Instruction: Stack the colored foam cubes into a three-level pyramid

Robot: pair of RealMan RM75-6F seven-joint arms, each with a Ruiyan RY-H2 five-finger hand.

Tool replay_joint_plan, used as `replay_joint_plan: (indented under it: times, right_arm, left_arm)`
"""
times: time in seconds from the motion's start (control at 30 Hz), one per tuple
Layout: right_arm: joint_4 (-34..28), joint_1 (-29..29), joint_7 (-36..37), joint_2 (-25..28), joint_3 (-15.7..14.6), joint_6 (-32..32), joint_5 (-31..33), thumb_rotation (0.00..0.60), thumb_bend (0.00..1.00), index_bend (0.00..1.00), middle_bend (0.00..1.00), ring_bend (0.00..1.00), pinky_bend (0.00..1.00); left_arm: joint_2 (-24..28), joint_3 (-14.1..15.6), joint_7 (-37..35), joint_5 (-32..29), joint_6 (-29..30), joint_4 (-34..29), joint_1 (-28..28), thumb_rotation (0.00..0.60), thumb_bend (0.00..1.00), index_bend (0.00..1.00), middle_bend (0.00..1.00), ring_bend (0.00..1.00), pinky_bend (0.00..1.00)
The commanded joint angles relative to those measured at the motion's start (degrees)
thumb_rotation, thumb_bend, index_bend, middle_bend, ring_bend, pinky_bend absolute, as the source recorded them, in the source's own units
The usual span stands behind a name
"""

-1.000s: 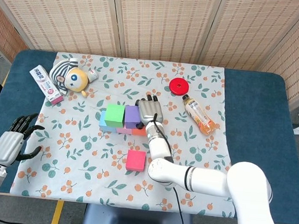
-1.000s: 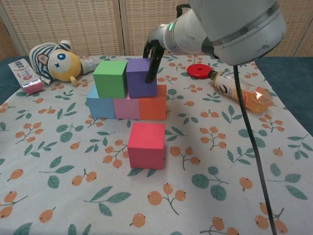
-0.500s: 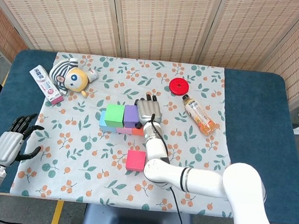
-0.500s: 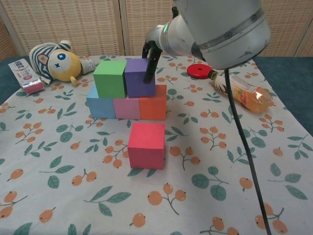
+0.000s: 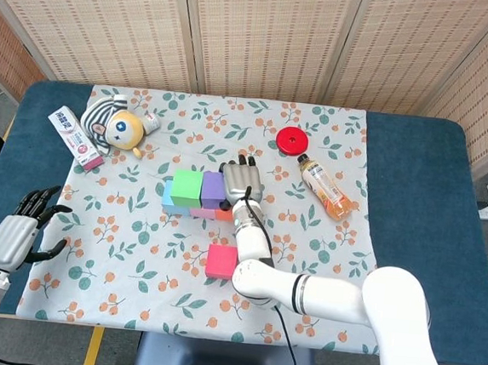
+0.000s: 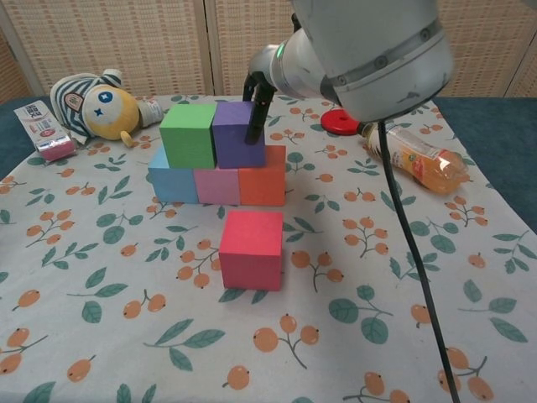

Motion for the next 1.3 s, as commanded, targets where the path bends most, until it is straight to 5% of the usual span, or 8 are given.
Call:
replay_joint_plan:
  times: [0.03, 1.3]
  right_arm:
    - [0.1, 0.0, -0.4, -0.3, 0.3, 0.4, 0.0, 0.6, 0.15, 0.34, 0.19, 0.0, 0.0]
    - [0.7, -0.5, -4.4, -2.8, 4.6, 3.8, 0.6, 0.6, 0.15, 0.33, 0.19, 0.0, 0.0]
  left_arm:
    - [0.0, 0.0, -0.1, 0.0, 0.0, 0.1, 0.0, 0.6, 0.33, 0.29, 0.0, 0.0, 0.02]
    - [-0.7, 0.3, -1.5, 0.5, 0.3, 1.6, 0.2, 0.6, 0.33, 0.28, 0.0, 0.0, 0.02]
